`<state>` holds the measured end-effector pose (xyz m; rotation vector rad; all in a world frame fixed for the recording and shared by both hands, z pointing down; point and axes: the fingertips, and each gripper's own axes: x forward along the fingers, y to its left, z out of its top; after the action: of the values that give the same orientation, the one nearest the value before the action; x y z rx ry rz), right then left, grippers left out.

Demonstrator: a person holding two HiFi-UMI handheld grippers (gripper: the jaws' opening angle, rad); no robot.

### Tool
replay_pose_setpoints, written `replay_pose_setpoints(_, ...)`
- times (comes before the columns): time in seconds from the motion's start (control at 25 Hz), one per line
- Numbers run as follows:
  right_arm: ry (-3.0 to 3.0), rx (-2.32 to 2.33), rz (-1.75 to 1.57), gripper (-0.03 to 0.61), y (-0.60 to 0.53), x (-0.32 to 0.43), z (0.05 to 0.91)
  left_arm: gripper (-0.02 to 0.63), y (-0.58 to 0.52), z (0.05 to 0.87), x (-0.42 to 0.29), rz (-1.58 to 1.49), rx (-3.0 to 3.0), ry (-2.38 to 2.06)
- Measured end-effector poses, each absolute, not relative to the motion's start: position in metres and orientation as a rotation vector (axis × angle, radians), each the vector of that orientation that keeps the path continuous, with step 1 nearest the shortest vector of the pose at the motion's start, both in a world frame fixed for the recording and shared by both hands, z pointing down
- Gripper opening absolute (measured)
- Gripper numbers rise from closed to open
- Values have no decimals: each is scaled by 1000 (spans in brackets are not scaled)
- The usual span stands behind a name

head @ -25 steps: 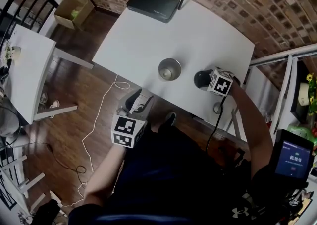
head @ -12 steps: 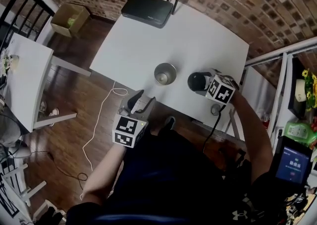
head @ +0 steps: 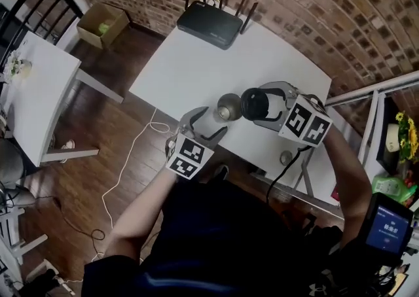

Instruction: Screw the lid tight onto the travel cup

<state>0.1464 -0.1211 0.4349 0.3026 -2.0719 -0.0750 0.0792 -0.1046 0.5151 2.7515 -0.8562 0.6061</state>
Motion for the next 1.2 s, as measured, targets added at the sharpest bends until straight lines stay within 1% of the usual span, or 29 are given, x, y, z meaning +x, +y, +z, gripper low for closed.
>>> replay_pose_setpoints(0.2,-2017,171,-51,333,-131,111,442,328,-115,538,94,724,2820,-749)
replay_pose_setpoints(0.52,-1856,-32,12,333,-124,100,481,383,-118,553,117,808,2942,-524)
replay_pose_setpoints(0.76,-1780,-62,-56,333,-124,92,490,385,-125,555,127,829,2969,-507)
replay_pose_setpoints(0.92,-1799,29,44,333,-126,96,494,380,-126,554,127,771,2948,-561)
replay_pose_setpoints(1.12,-1761,403,392,333,-133,110,501,374,-126,553,127,717,2822,-822)
replay_pose_setpoints(1.2,-1769,430,428,333,-132,110,502,374,-122,553,126,689,2775,-879)
